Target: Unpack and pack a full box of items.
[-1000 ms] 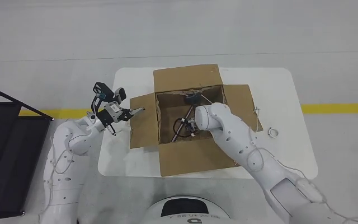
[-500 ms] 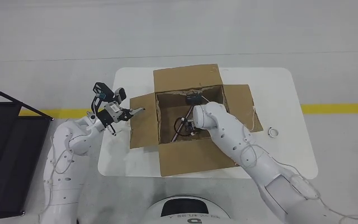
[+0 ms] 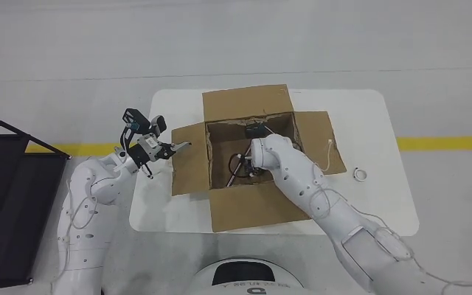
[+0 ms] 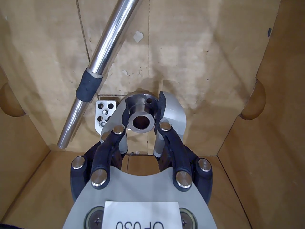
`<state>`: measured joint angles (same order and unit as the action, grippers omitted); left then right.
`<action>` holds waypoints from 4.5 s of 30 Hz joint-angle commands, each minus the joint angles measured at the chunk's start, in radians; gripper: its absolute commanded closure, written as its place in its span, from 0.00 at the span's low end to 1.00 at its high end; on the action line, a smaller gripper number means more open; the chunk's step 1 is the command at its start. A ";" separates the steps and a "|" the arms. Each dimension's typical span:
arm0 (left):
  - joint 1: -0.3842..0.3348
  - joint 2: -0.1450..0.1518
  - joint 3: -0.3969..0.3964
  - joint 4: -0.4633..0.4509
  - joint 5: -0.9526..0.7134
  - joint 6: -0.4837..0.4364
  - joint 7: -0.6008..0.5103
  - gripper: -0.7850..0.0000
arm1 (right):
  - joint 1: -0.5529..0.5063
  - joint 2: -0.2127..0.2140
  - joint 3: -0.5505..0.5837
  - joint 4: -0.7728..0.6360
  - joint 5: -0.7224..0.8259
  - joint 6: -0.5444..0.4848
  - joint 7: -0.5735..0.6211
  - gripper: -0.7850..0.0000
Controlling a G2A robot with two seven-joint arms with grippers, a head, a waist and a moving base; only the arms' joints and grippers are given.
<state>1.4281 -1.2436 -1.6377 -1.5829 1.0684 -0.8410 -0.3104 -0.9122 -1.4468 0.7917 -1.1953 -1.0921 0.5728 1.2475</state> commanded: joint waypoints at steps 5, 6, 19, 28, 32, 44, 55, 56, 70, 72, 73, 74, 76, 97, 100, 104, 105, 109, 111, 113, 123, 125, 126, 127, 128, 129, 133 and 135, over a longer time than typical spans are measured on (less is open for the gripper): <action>0.000 0.000 0.000 0.000 0.000 0.000 0.000 0.00 | -0.117 0.026 0.108 -0.209 -0.082 -0.008 0.008 1.00; 0.000 0.000 0.000 0.000 0.000 0.000 0.000 0.00 | -0.150 0.033 0.137 -0.275 -0.103 -0.012 0.012 1.00; 0.000 0.000 0.000 0.000 0.000 0.000 0.000 0.00 | -0.679 0.086 0.550 -1.155 -0.018 0.026 -0.134 1.00; 0.000 0.000 0.000 0.000 0.000 0.000 0.000 0.00 | -0.935 0.077 1.068 -1.155 0.490 -0.021 -0.404 1.00; 0.000 0.000 0.000 0.000 0.000 0.000 0.000 0.00 | -1.010 0.073 1.198 -1.140 0.643 -0.048 -0.406 1.00; 0.000 0.000 0.000 0.000 0.000 0.000 0.000 0.00 | -1.043 0.062 1.329 -0.921 0.891 -0.104 -0.556 1.00; 0.000 0.000 0.000 0.000 0.000 0.000 0.000 0.00 | -0.897 0.107 1.244 -0.727 0.688 -0.025 -0.393 1.00; 0.000 0.000 0.000 0.000 0.000 0.000 0.000 0.00 | -0.893 0.110 1.246 -0.721 0.666 -0.004 -0.395 1.00; 0.000 0.000 0.000 0.000 0.000 0.000 0.000 0.00 | -0.800 0.148 1.249 -0.559 0.511 0.174 -0.342 1.00; 0.000 0.000 0.000 0.000 0.000 0.000 0.000 0.00 | -0.790 0.153 1.251 -0.549 0.501 0.180 -0.328 1.00; 0.000 0.000 0.000 0.000 0.000 0.000 0.000 0.00 | -0.784 0.156 1.250 -0.545 0.493 0.185 -0.324 1.00; 0.000 0.000 0.000 0.000 0.000 0.000 0.000 0.00 | -0.778 0.159 1.246 -0.543 0.482 0.191 -0.320 1.00; 0.000 0.000 0.000 0.000 0.000 0.000 0.000 0.00 | -0.762 0.163 1.228 -0.539 0.462 0.201 -0.309 1.00; 0.000 0.000 0.000 0.000 0.000 0.000 0.000 0.00 | -0.659 0.202 1.111 -0.425 0.328 0.272 -0.272 0.87; 0.000 0.000 0.000 0.000 0.000 0.000 0.000 0.00 | -0.665 0.205 1.112 -0.450 0.349 0.273 -0.273 0.85; 0.000 0.000 0.000 0.000 0.000 0.000 0.000 0.00 | -0.714 0.205 1.151 -0.556 0.404 0.272 -0.274 0.65; 0.000 0.000 0.000 0.000 0.000 0.000 0.000 0.00 | -0.730 0.205 1.160 -0.591 0.413 0.275 -0.279 0.65; 0.000 0.000 0.000 0.000 0.000 0.000 0.000 0.00 | -0.800 0.198 1.183 -0.769 0.475 0.266 -0.319 0.63; 0.000 0.000 0.000 0.000 0.000 0.000 0.000 0.00 | -0.838 0.193 1.178 -0.871 0.496 0.260 -0.348 0.62; 0.000 0.000 0.000 0.000 0.000 0.000 0.000 0.00 | -0.867 0.189 1.172 -0.967 0.519 0.244 -0.376 0.60; 0.000 0.000 0.000 0.000 0.000 0.000 0.000 0.00 | -0.838 0.186 0.995 -1.155 0.590 -0.030 -0.481 0.60; 0.000 0.000 0.000 0.000 0.000 0.000 0.000 0.00 | -0.801 0.186 0.932 -1.155 0.612 -0.074 -0.475 0.58; 0.000 0.000 0.000 0.000 0.000 0.000 0.000 0.00 | -0.782 0.186 0.899 -1.155 0.626 -0.084 -0.464 0.50; 0.000 0.000 0.000 0.000 0.000 0.000 0.000 0.00 | -0.766 0.186 0.867 -1.155 0.629 -0.081 -0.450 0.00; 0.000 0.000 0.000 0.000 0.000 0.000 0.000 0.00 | -0.766 0.186 0.867 -1.155 0.629 -0.081 -0.450 0.00; 0.000 0.000 0.000 0.000 0.000 0.000 0.000 0.00 | -0.766 0.186 0.867 -1.155 0.629 -0.081 -0.450 0.00; 0.000 0.000 0.000 0.000 0.000 0.000 0.000 0.00 | -0.766 0.186 0.867 -1.155 0.629 -0.081 -0.450 0.00; 0.000 0.000 0.000 0.000 0.000 0.000 0.000 0.00 | -0.766 0.186 0.867 -1.155 0.629 -0.081 -0.450 0.00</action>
<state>1.4281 -1.2436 -1.6377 -1.5829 1.0684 -0.8410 -0.3104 -1.6779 -1.2603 1.6594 -2.3500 -0.4628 0.4923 0.7975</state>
